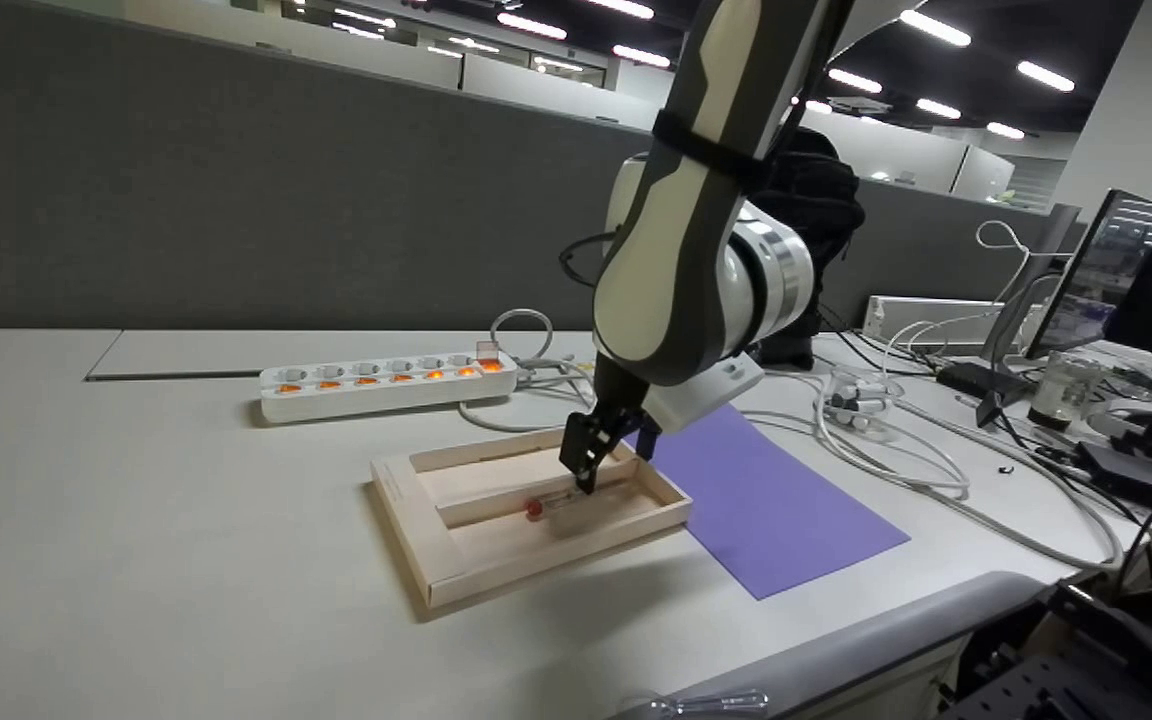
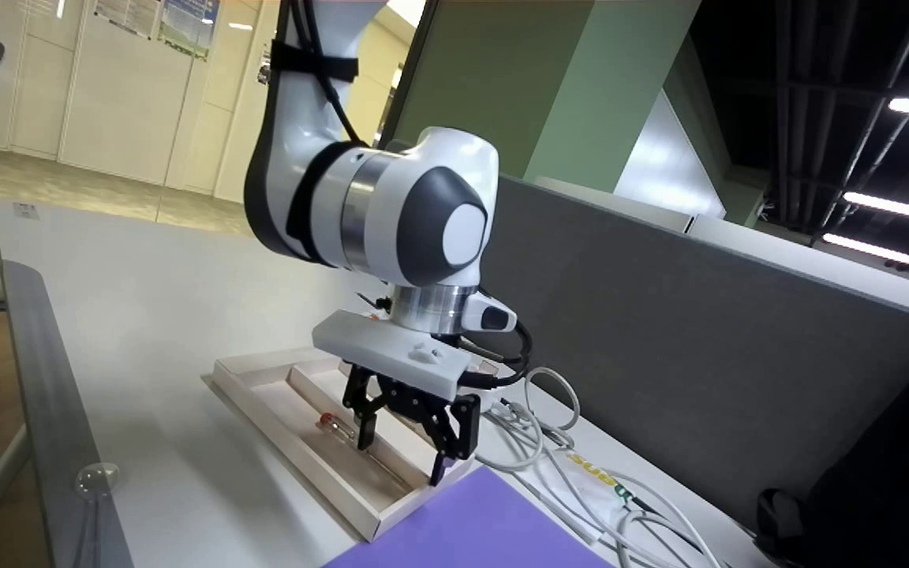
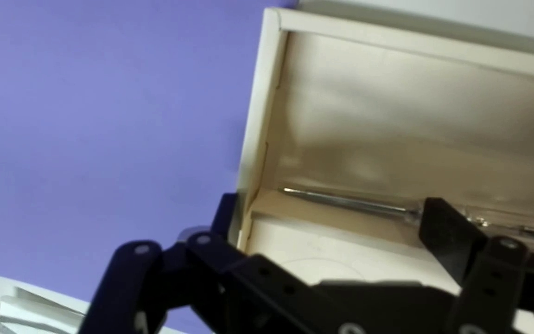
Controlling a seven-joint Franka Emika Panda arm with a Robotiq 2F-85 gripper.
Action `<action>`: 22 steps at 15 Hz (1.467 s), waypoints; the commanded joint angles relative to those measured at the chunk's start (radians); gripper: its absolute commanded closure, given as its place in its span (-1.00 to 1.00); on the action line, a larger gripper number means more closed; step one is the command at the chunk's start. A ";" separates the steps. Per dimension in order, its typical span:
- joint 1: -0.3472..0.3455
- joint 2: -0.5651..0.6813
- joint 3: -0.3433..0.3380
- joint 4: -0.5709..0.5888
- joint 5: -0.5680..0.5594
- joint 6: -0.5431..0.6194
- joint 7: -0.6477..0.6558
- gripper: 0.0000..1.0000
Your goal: Put the screwdriver on the tray onto the table
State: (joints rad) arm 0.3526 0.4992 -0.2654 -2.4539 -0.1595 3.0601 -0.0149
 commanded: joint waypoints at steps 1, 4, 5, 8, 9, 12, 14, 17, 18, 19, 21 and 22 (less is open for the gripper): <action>-0.007 0.024 0.019 0.024 -0.014 -0.047 0.028 -1.00; -0.078 0.005 0.100 0.024 -0.018 -0.103 -0.033 -1.00; -0.094 0.003 0.119 0.027 -0.023 -0.118 -0.051 -1.00; -0.128 0.002 0.165 0.034 -0.036 -0.169 -0.088 -1.00; -0.137 0.002 0.178 0.034 -0.045 -0.187 -0.100 -1.00; -0.165 -0.005 0.217 0.033 -0.060 -0.249 -0.136 -1.00; -0.164 -0.011 0.215 0.032 -0.088 -0.285 -0.143 -1.00; -0.152 -0.022 0.188 0.033 -0.144 -0.321 -0.126 -1.00; -0.157 -0.027 0.189 0.033 -0.157 -0.338 -0.132 -1.00; -0.169 -0.034 0.199 0.031 -0.164 -0.365 -0.150 -1.00; -0.245 -0.054 0.279 0.031 -0.123 -0.476 -0.283 -1.00; -0.274 -0.065 0.309 0.032 -0.108 -0.528 -0.347 -1.00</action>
State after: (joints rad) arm 0.1651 0.4683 -0.0370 -2.4203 -0.2922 2.6611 -0.2258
